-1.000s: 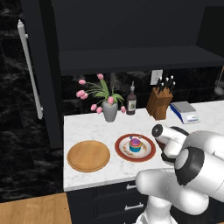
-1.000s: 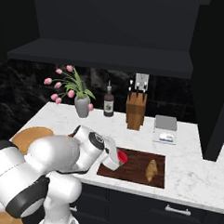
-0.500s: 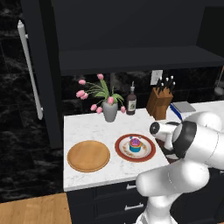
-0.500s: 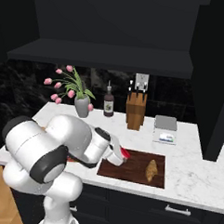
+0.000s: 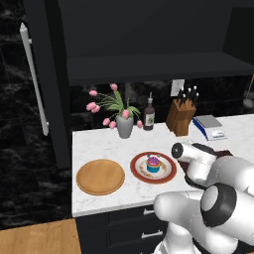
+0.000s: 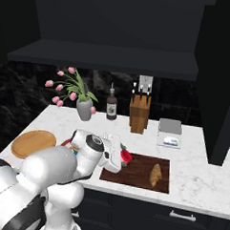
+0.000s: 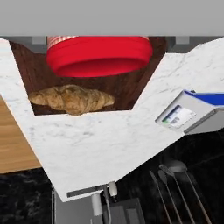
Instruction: From the different types of pastries on the counter, select a croissant and place it on the cutting board. Then retrieve a jar of jam from the cabinet and place it alongside the croissant on the cutting board.
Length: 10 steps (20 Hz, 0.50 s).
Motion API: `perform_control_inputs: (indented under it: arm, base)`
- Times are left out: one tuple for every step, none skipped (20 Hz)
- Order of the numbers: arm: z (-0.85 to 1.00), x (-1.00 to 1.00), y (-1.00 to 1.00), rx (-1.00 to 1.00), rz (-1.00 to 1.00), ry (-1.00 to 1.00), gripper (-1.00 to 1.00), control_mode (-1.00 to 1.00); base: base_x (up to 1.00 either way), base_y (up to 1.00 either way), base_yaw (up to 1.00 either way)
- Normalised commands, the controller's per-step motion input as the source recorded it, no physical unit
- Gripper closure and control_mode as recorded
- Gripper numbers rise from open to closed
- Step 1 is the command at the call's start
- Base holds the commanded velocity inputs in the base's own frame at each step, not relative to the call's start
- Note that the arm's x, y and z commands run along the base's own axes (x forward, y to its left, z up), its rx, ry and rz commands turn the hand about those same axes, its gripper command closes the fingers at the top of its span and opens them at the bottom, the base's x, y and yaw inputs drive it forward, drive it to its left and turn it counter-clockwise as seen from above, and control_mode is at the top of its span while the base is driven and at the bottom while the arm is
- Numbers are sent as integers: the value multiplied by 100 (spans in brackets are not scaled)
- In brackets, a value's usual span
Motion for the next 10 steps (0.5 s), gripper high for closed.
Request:
perform_control_inputs:
  arm:
    - [0, -24, 15, 0, 0, -30, -100, -100]
    - [0, -14, 20, 0, 2, -28, -100, -100]
    - [0, -8, 24, 0, 4, -28, -100, -100]
    - [0, 0, 34, 3, 7, -28, -100, -100]
    - [0, 0, 39, 2, 8, -28, -100, -100]
    - [0, 0, 34, 1, 8, -28, -100, -100]
    - [0, 0, 32, 1, 7, -26, -100, -100]
    - [-3, 0, 31, 0, 10, -21, -100, -100]
    - [-1, 5, 20, 0, 10, -8, -100, -100]
    - [0, 34, 0, 0, 10, 0, -100, -100]
  base:
    - [0, 0, 0]
    - [0, 0, 0]
    - [0, 0, 0]
    - [0, 0, 0]
    - [0, 0, 0]
    - [0, 0, 0]
    - [0, 0, 0]
    - [0, 0, 0]
    - [0, 0, 0]
    - [0, 0, 0]
